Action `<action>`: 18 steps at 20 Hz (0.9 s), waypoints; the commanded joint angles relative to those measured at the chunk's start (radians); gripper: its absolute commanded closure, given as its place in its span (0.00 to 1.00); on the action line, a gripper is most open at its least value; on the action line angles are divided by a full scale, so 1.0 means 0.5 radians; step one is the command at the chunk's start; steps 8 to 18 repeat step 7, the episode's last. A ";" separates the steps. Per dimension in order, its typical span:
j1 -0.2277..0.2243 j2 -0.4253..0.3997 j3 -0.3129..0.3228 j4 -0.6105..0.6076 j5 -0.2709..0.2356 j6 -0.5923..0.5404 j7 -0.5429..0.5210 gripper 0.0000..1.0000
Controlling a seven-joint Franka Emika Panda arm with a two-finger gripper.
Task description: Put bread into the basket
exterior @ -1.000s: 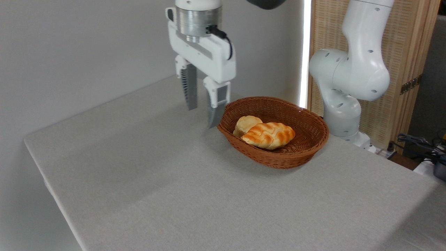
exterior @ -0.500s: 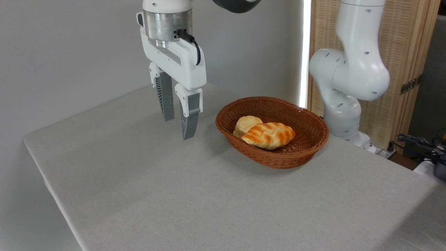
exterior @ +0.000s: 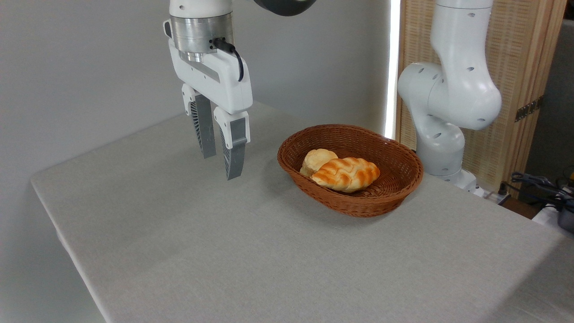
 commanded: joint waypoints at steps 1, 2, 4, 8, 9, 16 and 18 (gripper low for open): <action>0.000 0.035 0.019 0.060 0.032 -0.037 -0.054 0.00; 0.000 0.038 0.019 0.060 0.026 -0.022 -0.048 0.00; 0.000 0.059 0.019 0.060 0.022 -0.018 -0.045 0.00; 0.000 0.066 0.016 0.063 0.016 -0.021 -0.035 0.00; 0.000 0.066 0.016 0.063 0.016 -0.021 -0.035 0.00; 0.000 0.066 0.016 0.063 0.016 -0.021 -0.035 0.00; 0.000 0.066 0.016 0.063 0.016 -0.021 -0.035 0.00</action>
